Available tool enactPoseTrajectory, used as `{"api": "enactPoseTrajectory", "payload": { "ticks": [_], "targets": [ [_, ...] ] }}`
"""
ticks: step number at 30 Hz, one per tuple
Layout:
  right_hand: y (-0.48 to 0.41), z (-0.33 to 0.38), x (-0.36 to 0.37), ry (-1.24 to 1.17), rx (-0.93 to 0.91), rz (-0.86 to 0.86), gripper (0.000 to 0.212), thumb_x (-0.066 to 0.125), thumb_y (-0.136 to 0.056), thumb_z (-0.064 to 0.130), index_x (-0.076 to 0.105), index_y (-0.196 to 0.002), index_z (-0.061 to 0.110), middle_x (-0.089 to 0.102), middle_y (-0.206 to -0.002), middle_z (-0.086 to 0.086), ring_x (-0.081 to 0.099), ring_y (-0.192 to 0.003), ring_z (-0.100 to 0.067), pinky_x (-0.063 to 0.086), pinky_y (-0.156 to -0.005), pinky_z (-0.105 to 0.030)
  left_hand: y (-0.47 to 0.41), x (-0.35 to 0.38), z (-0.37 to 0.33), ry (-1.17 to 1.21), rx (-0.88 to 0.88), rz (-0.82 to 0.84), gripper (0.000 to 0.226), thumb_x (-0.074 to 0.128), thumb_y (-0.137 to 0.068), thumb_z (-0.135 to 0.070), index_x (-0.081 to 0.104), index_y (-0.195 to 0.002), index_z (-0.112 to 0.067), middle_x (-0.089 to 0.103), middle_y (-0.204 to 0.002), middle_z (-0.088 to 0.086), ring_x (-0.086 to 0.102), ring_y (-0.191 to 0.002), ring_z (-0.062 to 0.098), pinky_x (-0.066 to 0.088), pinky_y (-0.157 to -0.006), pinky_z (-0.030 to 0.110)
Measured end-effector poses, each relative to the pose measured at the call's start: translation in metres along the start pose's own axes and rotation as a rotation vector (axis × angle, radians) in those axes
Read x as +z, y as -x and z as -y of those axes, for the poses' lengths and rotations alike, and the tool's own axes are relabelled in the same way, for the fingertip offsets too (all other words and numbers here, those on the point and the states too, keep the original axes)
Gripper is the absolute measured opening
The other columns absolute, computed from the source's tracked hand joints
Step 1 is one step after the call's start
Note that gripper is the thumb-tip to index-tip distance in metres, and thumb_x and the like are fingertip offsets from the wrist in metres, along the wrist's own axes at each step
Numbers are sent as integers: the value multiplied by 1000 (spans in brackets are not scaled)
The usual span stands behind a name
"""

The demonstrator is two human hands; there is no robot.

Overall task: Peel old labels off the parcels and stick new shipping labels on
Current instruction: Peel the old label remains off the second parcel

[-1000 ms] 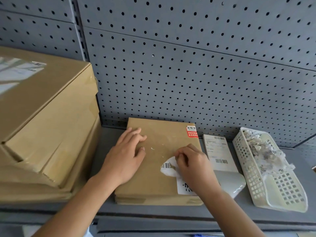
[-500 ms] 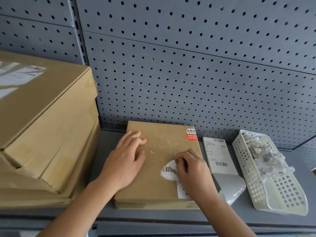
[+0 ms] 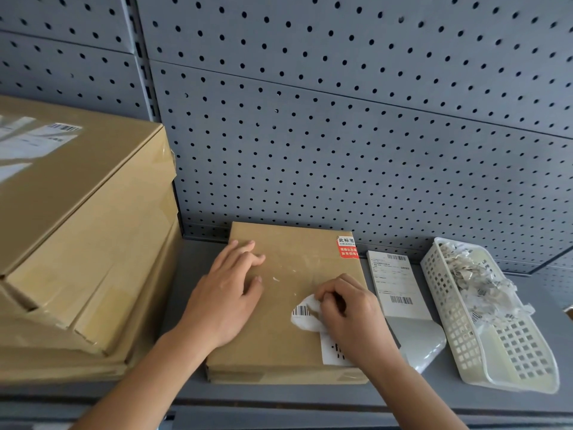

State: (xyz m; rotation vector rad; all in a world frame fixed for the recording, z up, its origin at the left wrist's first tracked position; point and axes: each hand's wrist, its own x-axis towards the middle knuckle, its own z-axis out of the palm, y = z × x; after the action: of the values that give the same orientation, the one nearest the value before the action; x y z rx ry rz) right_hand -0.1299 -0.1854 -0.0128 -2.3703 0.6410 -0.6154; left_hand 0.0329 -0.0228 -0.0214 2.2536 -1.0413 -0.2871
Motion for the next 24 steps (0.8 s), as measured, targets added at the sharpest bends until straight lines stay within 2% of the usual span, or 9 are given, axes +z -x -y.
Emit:
{"api": "enactPoseTrajectory", "payload": {
  "ticks": [3,9,14,16,18,21,24],
  "targets": [
    [-2,3,-7,-58,29,24,23,60,-88,2,67,-84,23,63,-87,14,60,-83,-11,44,-68,-14,0,0,0,-3,0,2,34,42,-105,-37,44,-139,-39,15,-160,-32,-9,-147,-14,32,-115,41],
    [-1,-1,-2,148,-33,72,5,69,-87,19,69,-88,24,55,-89,15,56,-79,-9,42,-64,-14,0,1,1,-1,-7,1,34,42,-104,-38,45,-138,-40,16,-160,-32,-9,-147,-14,34,-116,47],
    [-5,5,2,402,-125,54,11,63,-90,10,62,-86,19,54,-87,8,53,-74,-18,38,-55,-26,0,1,1,-4,-14,3,34,42,-104,-37,45,-138,-40,15,-159,-33,-9,-147,-14,34,-116,48],
    [-5,7,4,470,-140,68,14,63,-88,6,59,-87,20,52,-87,7,53,-75,-19,41,-58,-27,0,0,1,-2,-13,1,33,42,-104,-37,45,-137,-40,16,-159,-32,-9,-147,-14,35,-115,47],
    [-5,8,4,484,-117,113,15,56,-90,6,56,-93,21,50,-92,6,52,-82,-19,46,-69,-30,0,0,0,1,-13,0,33,42,-104,-36,45,-137,-40,15,-159,-32,-9,-147,-14,34,-116,46],
    [-5,10,-1,395,-42,179,14,41,-99,13,51,-99,23,49,-101,8,47,-93,-16,39,-84,-27,0,0,0,7,-18,4,33,42,-104,-37,45,-137,-40,15,-159,-33,-9,-146,-15,33,-117,47],
    [-5,11,-6,305,-4,225,15,40,-101,14,44,-94,27,48,-101,10,45,-92,-12,36,-86,-25,0,0,0,6,-20,7,34,41,-104,-38,44,-138,-41,14,-159,-33,-10,-146,-15,32,-117,48]
  ]
}}
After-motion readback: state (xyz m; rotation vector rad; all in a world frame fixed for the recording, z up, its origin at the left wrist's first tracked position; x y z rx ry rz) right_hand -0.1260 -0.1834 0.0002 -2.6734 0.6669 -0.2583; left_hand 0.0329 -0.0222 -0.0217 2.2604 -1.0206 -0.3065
